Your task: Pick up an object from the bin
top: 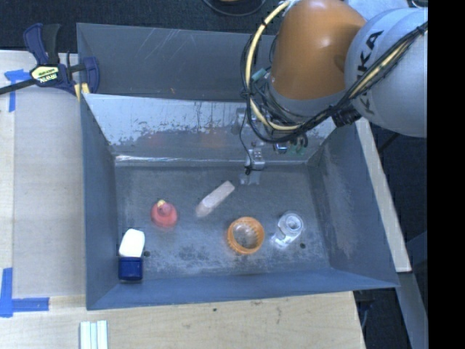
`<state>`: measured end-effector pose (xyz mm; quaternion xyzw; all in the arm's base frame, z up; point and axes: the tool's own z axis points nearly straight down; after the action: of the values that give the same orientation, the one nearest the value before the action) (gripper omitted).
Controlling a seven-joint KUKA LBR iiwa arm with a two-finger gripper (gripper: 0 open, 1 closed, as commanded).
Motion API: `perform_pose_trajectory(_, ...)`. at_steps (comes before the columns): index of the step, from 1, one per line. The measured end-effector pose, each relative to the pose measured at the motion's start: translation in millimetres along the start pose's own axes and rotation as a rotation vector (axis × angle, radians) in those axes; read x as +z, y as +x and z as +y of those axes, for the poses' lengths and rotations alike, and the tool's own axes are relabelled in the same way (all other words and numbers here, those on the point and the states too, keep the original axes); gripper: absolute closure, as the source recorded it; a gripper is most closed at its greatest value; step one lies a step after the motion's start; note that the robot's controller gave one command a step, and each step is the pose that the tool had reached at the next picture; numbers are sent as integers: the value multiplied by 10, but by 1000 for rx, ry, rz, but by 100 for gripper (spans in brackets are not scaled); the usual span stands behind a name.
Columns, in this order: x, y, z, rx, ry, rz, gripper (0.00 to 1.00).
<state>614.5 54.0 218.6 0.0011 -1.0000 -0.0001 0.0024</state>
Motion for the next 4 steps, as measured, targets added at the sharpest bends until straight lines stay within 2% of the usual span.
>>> perform_pose_trajectory(1,-53,-15,-4,2,0,-9,0)
perform_pose_trajectory(2,1216,-91,178,-233,0,-7,0)
perform_pose_trajectory(3,574,-88,293,-362,1,-14,0)
perform_pose_trajectory(4,1163,-50,174,-435,1,-10,0)
